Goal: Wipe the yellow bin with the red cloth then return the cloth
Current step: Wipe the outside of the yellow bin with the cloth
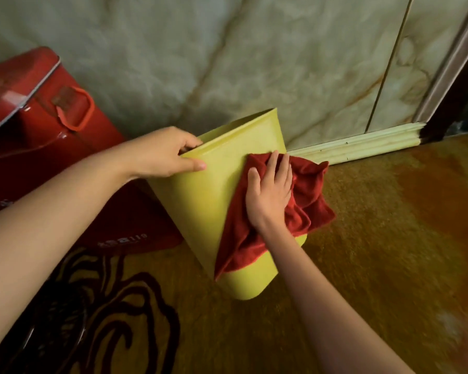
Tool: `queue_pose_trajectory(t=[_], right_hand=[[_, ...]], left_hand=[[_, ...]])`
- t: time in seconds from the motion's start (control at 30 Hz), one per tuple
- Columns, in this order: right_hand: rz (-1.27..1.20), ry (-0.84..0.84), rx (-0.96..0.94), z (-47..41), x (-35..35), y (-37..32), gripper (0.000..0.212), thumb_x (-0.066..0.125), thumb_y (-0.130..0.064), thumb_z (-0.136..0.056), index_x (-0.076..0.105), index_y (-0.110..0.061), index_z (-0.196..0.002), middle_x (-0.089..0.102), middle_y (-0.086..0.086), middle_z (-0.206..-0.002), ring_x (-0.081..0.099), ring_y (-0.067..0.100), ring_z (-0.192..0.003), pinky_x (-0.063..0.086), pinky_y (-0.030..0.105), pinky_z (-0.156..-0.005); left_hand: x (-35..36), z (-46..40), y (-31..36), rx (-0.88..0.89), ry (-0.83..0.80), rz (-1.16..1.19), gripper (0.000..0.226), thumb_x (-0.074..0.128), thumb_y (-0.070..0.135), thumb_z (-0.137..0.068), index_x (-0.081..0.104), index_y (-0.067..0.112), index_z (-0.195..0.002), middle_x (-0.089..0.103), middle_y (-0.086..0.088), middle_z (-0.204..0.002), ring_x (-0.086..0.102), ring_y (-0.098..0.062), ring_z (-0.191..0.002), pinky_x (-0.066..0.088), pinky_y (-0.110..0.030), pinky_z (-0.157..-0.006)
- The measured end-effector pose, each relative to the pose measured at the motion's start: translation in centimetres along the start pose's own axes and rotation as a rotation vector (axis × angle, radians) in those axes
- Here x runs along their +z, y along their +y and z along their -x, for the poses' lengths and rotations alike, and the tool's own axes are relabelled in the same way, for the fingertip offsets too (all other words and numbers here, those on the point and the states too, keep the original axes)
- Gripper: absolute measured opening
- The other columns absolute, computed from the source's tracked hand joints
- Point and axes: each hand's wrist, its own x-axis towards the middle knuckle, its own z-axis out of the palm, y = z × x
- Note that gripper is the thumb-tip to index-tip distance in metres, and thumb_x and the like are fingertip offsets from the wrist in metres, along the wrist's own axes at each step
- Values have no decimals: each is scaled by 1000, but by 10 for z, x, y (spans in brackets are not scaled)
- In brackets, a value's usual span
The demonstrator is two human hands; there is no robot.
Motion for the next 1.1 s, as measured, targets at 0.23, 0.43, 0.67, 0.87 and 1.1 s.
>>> queue_pose_trajectory(t=[0.23,0.43,0.67,0.87,1.1], right_hand=[[58,-191,-237,-2,-32,33,80,60,-16,-81,16,-17,-147,2,5,-159,1,21,-146,4,32,-116],[57,-24,-295,7,-42,37,72,70,-25,-78,36,-17,-141,31,-1,-152,23,10,-139,16,22,-111],[108,236,-392,9,-46,34,71,74,-22,-75,42,-5,-136,36,13,-148,23,11,-135,13,21,-113],[269,116,-397,36,-12,53,73,77,-20,-72,44,2,-134,37,23,-145,32,39,-135,20,41,-114],[411,141,-469,39,6,60,73,73,-18,-74,39,-1,-137,34,22,-147,32,41,-133,16,37,-111]], left_hand=[[4,-7,-4,-32,78,210,21,63,3,-78,61,5,-99,67,-5,-98,58,5,-77,44,-16,-77],[3,-6,-9,-7,150,321,27,67,0,-75,65,10,-99,68,9,-86,58,14,-68,44,-5,-71],[-18,-12,-2,79,137,197,31,72,7,-72,66,25,-97,69,9,-86,57,18,-69,46,-10,-78],[4,-9,-32,-77,211,-347,12,71,27,-72,68,20,-82,56,9,-71,58,-4,-84,25,-33,-88],[3,4,-43,62,389,-352,27,64,34,-69,69,14,-85,67,-8,-77,61,-25,-81,24,-32,-78]])
